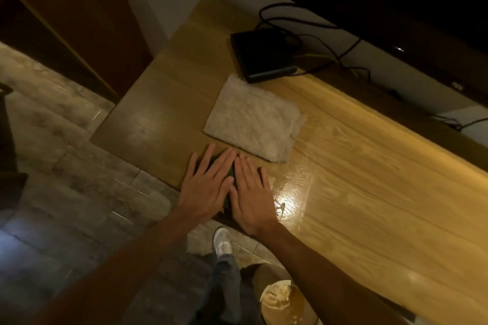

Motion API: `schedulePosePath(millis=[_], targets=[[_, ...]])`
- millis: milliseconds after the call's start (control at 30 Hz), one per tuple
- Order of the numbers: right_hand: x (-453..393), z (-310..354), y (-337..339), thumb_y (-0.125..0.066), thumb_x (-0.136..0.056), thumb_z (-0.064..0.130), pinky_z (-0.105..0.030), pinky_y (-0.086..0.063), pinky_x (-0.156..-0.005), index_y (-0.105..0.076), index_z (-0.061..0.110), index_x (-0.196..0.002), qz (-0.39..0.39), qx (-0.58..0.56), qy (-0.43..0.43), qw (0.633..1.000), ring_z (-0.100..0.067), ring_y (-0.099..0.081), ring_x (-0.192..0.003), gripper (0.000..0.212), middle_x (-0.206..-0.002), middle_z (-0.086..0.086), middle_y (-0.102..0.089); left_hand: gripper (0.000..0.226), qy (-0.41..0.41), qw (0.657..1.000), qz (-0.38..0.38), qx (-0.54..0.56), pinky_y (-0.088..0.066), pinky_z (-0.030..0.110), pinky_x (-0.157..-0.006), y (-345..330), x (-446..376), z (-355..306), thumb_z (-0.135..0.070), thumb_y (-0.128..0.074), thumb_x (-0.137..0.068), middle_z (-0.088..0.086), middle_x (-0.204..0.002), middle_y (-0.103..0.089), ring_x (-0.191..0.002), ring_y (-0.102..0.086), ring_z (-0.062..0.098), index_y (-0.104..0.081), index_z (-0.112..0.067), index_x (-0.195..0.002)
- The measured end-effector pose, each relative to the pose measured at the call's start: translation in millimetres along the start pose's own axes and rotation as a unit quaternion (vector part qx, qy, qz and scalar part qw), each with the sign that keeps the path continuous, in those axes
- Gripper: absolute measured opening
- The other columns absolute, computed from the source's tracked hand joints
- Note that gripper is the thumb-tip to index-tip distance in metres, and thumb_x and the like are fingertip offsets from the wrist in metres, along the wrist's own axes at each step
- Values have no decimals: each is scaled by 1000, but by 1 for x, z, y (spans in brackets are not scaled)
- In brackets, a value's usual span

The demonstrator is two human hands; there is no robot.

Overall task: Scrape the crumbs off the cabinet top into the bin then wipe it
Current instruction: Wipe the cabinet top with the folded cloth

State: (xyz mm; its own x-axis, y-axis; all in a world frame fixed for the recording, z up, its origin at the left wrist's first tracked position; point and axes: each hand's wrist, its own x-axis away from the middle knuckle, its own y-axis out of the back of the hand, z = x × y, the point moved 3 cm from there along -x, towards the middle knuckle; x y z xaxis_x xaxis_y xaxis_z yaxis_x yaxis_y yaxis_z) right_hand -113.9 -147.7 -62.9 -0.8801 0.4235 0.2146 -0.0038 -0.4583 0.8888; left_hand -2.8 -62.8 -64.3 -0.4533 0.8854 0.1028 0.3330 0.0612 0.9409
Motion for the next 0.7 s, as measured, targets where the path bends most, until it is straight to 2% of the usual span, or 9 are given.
schedulePosePath(millis=[100, 200, 300, 400, 467, 533, 567, 633, 700], targets=[[-7, -18, 25, -36, -108, 37, -50, -17, -125, -33, 11, -158, -73, -49, -26, 996, -20, -19, -155, 56, -167, -6, -27, 53, 50, 994, -84, 56, -34, 57, -109, 21, -21, 12, -37, -41, -97, 11, -149, -45, -138, -38, 32, -45, -11, -144], [-23, -53, 51, -55, -100, 34, -46, -32, -120, -41, 16, -152, -114, -22, -51, 992, -26, -34, -146, 58, -159, -8, -37, 46, 170, 966, -144, 134, -47, 41, -90, 40, -66, 32, -33, -51, -92, 17, -126, -49, -111, -49, 29, -43, -8, -131], [-42, -81, 68, -63, -95, 39, -45, -43, -106, -49, 19, -145, -83, 21, -47, 995, -31, -43, -135, 56, -150, -10, -44, 57, 261, 949, -22, 177, -48, 41, -85, 42, -116, 42, -51, -56, -86, 14, -120, -55, -103, -54, 28, -50, -7, -121], [-49, -92, 76, -68, -94, 22, -44, -57, -82, -62, 13, -130, -91, 68, 14, 993, -35, -58, -115, 38, -131, -14, -60, 59, 303, 918, 88, 241, -48, 33, -78, 39, -139, 41, -53, -67, -82, 12, -117, -65, -96, -60, 26, -62, -9, -120], [-48, -99, 83, -67, -93, 11, -41, -57, -69, -65, 10, -126, -93, 77, 25, 992, -36, -63, -106, 32, -122, -15, -64, 63, 348, 871, 134, 321, -51, 37, -92, 39, -145, 36, -46, -69, -85, 13, -131, -60, -111, -60, 30, -56, -9, -134], [-44, -108, 96, -62, -95, 6, -43, -56, -66, -63, 9, -127, -91, 70, 17, 993, -38, -64, -102, 33, -117, -15, -65, 64, 362, 829, 149, 399, -50, 43, -101, 39, -146, 23, -39, -67, -89, 13, -139, -55, -119, -56, 31, -47, -10, -142], [-40, -114, 104, -60, -95, 5, -45, -57, -68, -61, 9, -129, -91, 69, 10, 993, -39, -63, -103, 34, -118, -16, -65, 62, 362, 807, 144, 443, -53, 42, -97, 40, -147, 13, -38, -65, -92, 11, -139, -54, -117, -57, 29, -44, -13, -145], [-29, -130, 124, -59, -96, 4, -46, -58, -77, -60, 9, -132, -97, 76, -7, 992, -39, -62, -108, 36, -122, -16, -64, 56, 364, 747, 137, 540, -60, 31, -72, 44, -147, -15, -33, -62, -96, 7, -135, -54, -105, -61, 22, -41, -16, -145], [-14, -147, 148, -58, -96, 4, -48, -57, -83, -58, 10, -136, -107, 84, -31, 990, -37, -59, -113, 40, -127, -16, -62, 49, 356, 718, 135, 583, -56, 19, -55, 50, -151, -48, -30, -61, -97, 7, -128, -57, -94, -64, 16, -43, -16, -141]])
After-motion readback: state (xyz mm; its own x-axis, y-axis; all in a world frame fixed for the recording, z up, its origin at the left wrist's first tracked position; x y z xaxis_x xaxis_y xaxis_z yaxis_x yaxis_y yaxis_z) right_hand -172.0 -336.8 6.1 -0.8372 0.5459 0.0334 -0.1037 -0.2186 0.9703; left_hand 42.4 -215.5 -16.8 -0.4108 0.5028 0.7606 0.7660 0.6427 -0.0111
